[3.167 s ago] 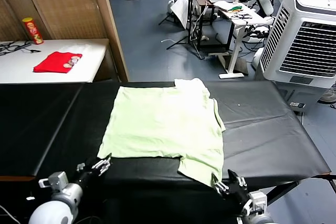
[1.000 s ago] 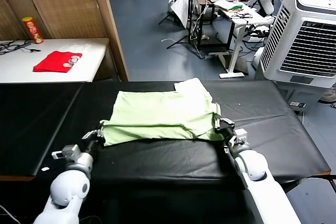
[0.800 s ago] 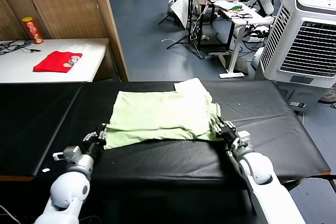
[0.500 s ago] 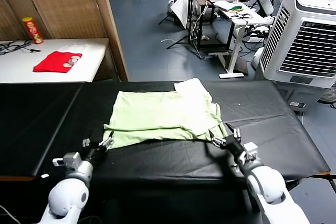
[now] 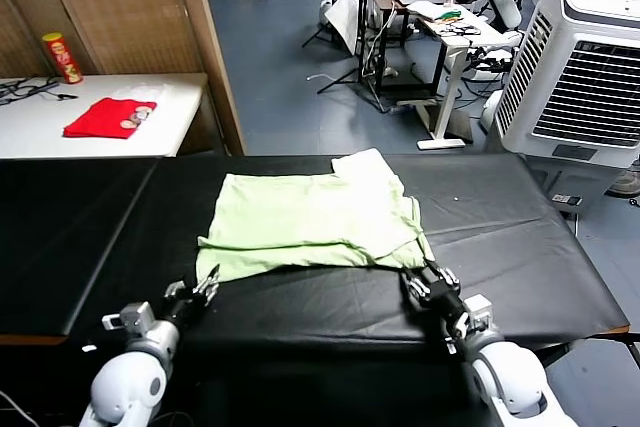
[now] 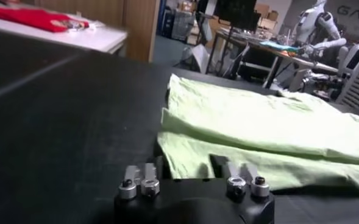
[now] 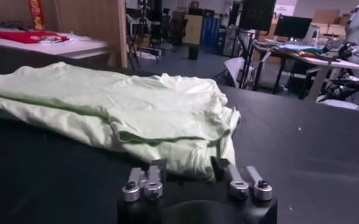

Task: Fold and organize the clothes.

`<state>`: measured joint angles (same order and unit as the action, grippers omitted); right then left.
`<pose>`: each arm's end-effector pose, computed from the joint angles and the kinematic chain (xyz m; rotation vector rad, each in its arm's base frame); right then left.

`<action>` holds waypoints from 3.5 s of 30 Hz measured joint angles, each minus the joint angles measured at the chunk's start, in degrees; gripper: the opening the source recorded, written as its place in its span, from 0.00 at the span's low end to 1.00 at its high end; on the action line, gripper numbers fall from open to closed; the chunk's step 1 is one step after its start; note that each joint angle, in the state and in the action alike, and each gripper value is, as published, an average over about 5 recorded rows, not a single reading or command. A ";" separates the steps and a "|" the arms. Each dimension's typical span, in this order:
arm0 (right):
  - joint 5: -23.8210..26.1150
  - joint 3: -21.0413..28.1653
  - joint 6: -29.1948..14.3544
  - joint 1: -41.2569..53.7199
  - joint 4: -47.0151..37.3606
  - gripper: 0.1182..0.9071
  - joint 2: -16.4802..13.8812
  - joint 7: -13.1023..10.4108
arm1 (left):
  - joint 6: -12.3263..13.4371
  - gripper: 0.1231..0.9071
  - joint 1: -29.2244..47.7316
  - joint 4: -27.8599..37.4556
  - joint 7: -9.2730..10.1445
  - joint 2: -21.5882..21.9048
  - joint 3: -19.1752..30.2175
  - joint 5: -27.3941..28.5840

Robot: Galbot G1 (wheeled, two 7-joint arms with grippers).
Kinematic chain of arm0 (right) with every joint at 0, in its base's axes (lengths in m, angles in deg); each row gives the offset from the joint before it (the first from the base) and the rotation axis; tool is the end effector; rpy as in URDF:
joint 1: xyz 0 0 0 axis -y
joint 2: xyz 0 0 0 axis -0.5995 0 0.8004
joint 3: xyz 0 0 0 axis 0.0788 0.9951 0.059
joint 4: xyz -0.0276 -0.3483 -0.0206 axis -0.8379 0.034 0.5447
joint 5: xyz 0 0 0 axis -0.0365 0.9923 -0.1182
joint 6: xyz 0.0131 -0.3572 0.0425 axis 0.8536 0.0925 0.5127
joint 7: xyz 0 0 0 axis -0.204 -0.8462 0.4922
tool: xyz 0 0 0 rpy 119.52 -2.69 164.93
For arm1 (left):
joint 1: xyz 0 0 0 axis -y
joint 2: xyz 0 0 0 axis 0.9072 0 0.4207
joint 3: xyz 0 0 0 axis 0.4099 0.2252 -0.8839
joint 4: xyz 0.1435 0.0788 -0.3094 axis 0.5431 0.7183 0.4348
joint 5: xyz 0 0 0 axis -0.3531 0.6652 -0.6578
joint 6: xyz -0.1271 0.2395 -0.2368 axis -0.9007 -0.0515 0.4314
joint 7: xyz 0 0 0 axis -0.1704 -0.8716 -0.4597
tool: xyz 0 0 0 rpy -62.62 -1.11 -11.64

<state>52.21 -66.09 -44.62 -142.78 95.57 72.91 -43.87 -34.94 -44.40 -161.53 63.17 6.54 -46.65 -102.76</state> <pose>0.2658 -0.0728 -0.3155 0.3818 -2.7779 0.2223 0.2494 0.1045 -0.3217 -0.0208 -2.6991 0.2751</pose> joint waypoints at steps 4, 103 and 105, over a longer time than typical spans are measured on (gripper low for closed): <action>-0.37 -0.55 1.70 -0.67 1.13 0.01 -0.22 -1.22 | 0.00 0.01 -0.43 -0.28 0.06 0.47 -0.06 1.19; -10.27 15.53 9.51 47.45 -44.94 0.01 9.10 -2.22 | -11.53 0.01 39.91 32.13 1.35 9.05 17.33 -8.60; -10.51 15.29 7.78 46.85 -43.98 0.01 8.74 -2.21 | -11.54 0.01 39.56 31.58 1.42 9.22 17.02 -8.70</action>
<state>41.70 -50.80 -36.84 -95.93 51.60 81.64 -46.08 -46.48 -4.84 -129.95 64.59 15.76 -29.64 -111.46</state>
